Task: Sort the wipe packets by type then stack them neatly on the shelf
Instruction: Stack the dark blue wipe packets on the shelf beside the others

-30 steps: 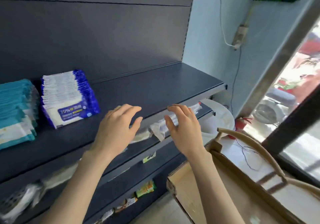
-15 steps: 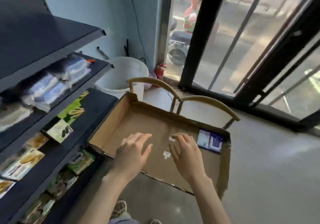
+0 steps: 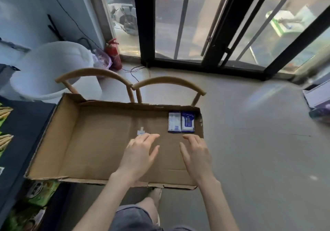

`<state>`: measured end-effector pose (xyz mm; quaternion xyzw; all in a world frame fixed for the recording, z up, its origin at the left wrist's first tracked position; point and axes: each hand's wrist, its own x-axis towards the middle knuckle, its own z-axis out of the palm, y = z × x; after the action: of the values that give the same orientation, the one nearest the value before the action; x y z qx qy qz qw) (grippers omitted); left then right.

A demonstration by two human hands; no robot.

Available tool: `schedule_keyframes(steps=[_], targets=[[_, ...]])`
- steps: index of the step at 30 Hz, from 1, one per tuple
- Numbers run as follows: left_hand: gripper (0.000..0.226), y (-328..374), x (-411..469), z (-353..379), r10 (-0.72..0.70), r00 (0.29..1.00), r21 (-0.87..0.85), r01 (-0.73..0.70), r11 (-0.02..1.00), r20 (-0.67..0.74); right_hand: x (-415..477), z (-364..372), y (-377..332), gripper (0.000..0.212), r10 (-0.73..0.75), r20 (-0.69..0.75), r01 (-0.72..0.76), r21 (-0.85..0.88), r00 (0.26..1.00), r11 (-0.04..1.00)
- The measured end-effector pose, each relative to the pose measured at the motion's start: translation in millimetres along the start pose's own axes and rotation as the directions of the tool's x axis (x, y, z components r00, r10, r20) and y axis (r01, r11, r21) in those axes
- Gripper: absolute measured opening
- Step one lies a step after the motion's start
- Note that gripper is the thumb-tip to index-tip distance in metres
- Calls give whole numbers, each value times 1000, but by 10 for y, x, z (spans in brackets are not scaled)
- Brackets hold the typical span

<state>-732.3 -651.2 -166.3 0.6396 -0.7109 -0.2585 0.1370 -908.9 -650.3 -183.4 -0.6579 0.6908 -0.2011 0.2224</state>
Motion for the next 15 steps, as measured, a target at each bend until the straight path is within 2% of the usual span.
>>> schedule_keyframes(steps=[8, 15], targets=[[39, -148, 1382, 642, -71, 976, -72, 88, 994, 206, 1125, 284, 636, 32, 219, 157, -224, 15, 963, 974], [35, -458, 2210, 1569, -206, 916, -136, 266, 954, 344, 1804, 865, 1302, 33, 408, 259, -432, 41, 875, 901]])
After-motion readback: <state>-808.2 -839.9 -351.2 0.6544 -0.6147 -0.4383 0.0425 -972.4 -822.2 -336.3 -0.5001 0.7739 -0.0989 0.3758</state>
